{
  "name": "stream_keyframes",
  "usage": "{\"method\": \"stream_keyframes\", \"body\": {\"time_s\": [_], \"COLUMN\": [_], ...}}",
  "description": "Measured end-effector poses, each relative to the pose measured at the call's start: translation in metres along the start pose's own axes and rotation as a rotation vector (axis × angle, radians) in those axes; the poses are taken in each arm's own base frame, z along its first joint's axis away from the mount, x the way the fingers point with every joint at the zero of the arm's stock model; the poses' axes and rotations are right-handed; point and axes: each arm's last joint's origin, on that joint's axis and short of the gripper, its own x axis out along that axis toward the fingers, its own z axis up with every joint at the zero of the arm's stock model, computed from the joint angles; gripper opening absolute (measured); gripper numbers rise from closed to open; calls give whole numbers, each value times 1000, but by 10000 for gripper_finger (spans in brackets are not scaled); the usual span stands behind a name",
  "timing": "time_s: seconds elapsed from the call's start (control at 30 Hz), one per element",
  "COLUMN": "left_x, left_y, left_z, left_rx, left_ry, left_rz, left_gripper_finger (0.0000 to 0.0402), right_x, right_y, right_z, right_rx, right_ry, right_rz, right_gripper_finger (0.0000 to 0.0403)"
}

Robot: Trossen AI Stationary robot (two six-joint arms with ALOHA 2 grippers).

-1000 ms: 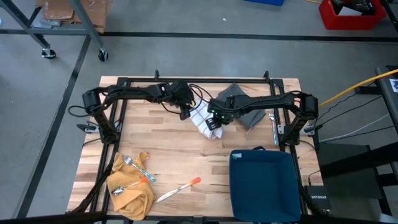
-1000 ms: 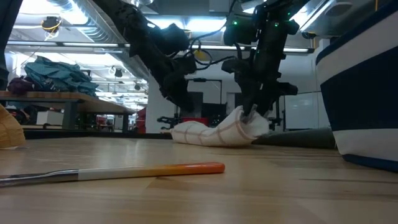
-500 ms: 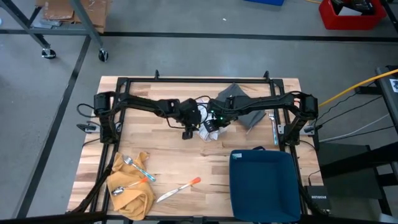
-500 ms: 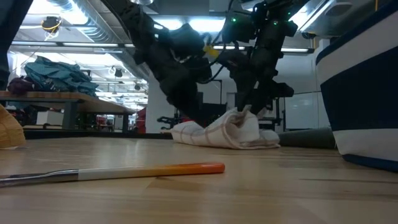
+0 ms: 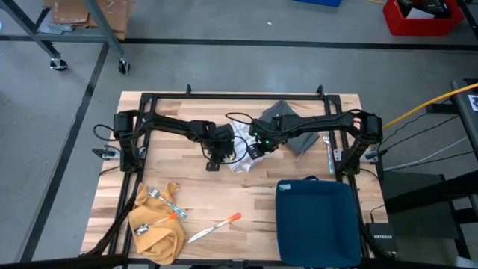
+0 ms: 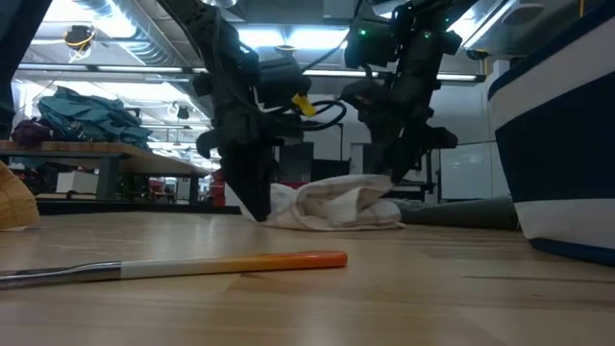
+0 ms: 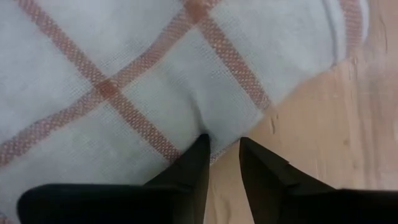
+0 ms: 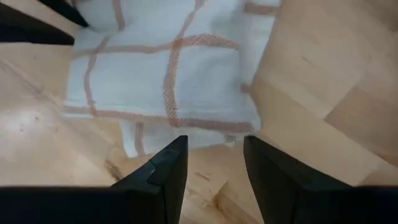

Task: Fold towel
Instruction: Stack the white towel on top of the grey towel

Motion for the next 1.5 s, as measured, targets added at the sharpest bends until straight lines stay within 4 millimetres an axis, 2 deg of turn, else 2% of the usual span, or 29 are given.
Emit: {"method": "stream_keyframes", "body": {"time_s": [0.2, 0.4, 0.57, 0.87, 0.93, 1.13, 1.3, 1.4, 1.5], "left_x": [-14, -48, -73, -79, -88, -143, -188, -199, -199], "left_y": [-3, -6, -6, -8, -10, -13, -22, -31, -42], "left_z": [-1, 2, 1, -6, -11, -41, -71, -86, -100], "left_rx": [-70, -175, -261, -259, -309, -447, -663, -807, -916], "left_ry": [-5, -90, -142, -89, -73, -70, -147, -221, -252], "left_rz": [10, 41, 83, 84, 83, 119, 208, 226, 204], "left_gripper_finger": [58, 37, 34, 44, 42, 25, 22, 27, 30], "right_x": [0, -1, -1, -2, -7, -32, -47, -49, -47], "right_y": [-2, 1, 5, 6, 6, 2, -17, -33, -49], "right_z": [2, 6, 10, 10, 9, 7, 10, 15, 17], "right_rx": [0, -2, -40, -202, -268, -451, -543, -503, -471], "right_ry": [-63, -125, -162, -163, -167, -204, -178, -148, -99], "right_rz": [-53, -40, -4, -11, -9, 1, -86, -183, -246], "right_gripper_finger": [160, 160, 160, 160, 160, 160, 160, 160, 160]}}
